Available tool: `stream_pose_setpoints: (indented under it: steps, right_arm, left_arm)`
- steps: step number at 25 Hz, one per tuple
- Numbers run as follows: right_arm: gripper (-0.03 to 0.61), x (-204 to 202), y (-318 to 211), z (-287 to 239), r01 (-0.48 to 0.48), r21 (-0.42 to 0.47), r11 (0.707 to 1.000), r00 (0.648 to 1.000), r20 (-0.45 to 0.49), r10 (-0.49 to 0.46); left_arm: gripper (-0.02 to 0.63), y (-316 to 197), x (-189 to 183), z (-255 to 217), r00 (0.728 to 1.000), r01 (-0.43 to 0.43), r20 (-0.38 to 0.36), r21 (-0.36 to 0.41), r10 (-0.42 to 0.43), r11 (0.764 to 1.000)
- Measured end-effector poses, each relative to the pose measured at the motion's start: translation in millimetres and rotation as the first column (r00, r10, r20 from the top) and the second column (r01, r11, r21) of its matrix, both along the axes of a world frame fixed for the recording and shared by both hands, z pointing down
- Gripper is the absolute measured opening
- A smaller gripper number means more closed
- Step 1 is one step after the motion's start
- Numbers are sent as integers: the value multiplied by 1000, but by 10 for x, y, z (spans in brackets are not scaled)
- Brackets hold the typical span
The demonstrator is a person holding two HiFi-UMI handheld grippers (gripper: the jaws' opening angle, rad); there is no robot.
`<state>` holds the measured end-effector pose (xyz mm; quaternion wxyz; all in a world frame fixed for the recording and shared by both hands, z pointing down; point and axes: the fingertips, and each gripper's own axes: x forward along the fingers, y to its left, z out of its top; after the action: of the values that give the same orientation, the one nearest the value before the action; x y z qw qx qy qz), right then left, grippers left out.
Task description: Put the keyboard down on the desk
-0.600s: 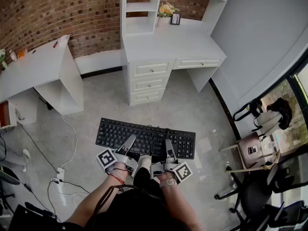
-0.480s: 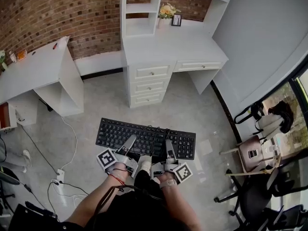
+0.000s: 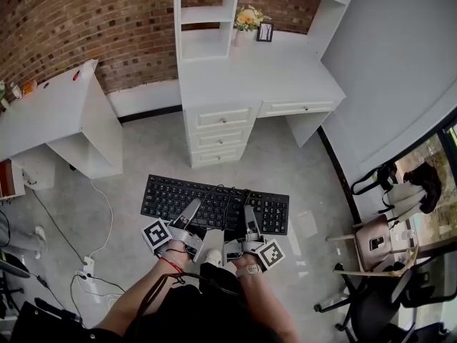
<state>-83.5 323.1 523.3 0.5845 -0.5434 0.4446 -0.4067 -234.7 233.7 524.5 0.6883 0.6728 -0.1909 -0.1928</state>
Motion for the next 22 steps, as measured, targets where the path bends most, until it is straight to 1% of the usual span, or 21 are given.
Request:
stream_pose_setpoints:
  steps: [6, 12, 22]
  right_arm:
    - [92, 282, -320, 17, 24, 7, 1000, 1000, 18, -24]
    - [94, 580, -534, -58, 37, 25, 999, 999, 2, -37]
    - [94, 772, -746, -42, 41, 29, 999, 999, 13, -41]
  left_arm:
    - [69, -290, 267, 16, 1000, 14, 9, 5, -14, 1000]
    - [69, -487, 565, -58, 1000, 21, -16, 20, -21, 1000]
    - [69, -685, 762, -34, 1000, 25, -16, 7, -25, 1000]
